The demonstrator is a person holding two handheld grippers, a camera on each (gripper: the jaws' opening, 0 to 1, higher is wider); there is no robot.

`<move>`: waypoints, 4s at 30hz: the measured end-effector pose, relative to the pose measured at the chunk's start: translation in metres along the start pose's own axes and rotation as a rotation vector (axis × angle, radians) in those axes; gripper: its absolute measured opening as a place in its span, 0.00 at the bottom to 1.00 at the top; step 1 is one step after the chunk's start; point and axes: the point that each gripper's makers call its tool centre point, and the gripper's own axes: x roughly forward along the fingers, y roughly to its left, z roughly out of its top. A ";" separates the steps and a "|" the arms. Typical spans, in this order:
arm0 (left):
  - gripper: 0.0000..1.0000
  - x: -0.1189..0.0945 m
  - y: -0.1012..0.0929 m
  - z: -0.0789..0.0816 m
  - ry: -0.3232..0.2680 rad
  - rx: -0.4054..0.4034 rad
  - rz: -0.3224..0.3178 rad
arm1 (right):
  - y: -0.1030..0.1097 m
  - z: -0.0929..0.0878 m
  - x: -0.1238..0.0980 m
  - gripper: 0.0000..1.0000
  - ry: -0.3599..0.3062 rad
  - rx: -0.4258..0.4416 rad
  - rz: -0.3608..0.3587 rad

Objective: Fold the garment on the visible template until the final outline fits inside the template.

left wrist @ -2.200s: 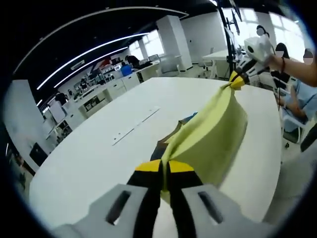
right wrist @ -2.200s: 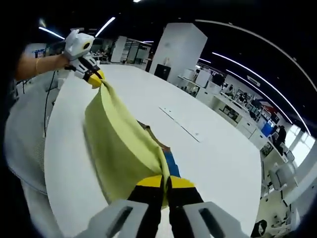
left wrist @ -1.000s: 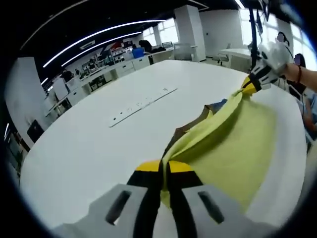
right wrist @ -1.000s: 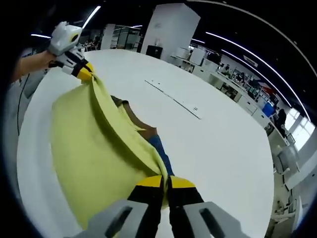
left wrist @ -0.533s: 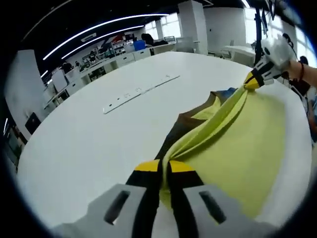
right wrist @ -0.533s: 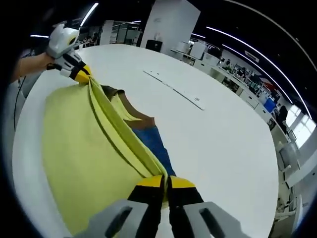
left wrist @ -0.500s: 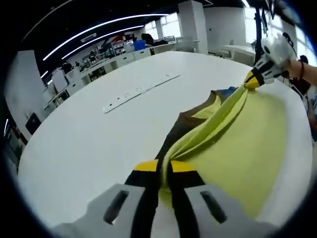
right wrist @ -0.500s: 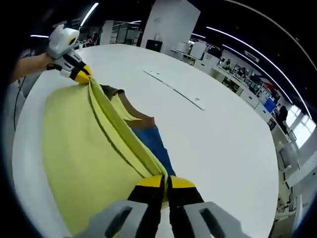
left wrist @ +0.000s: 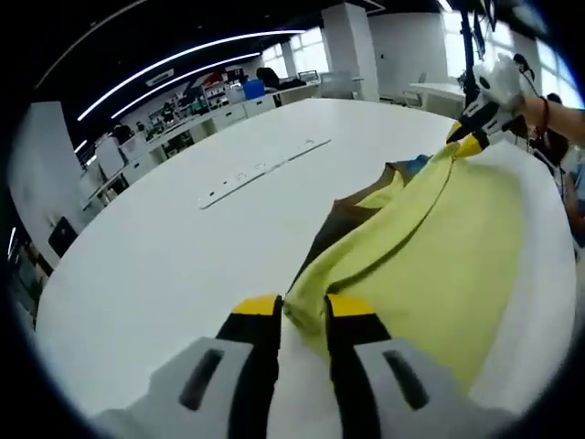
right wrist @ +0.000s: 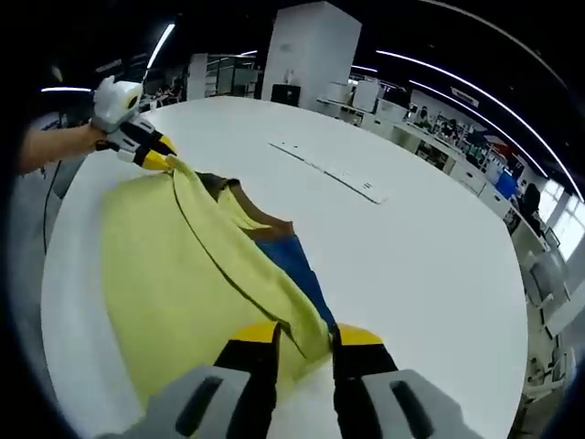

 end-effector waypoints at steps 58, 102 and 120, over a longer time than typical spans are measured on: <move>0.03 0.018 -0.003 -0.015 0.037 0.132 -0.130 | -0.011 -0.022 0.014 0.01 0.020 -0.076 0.013; 0.05 0.033 0.043 0.022 -0.053 -0.135 0.125 | -0.059 0.021 0.027 0.00 -0.170 0.227 -0.186; 0.61 -0.003 0.038 0.011 -0.116 -0.411 0.074 | -0.022 0.006 0.014 0.64 -0.071 0.383 -0.034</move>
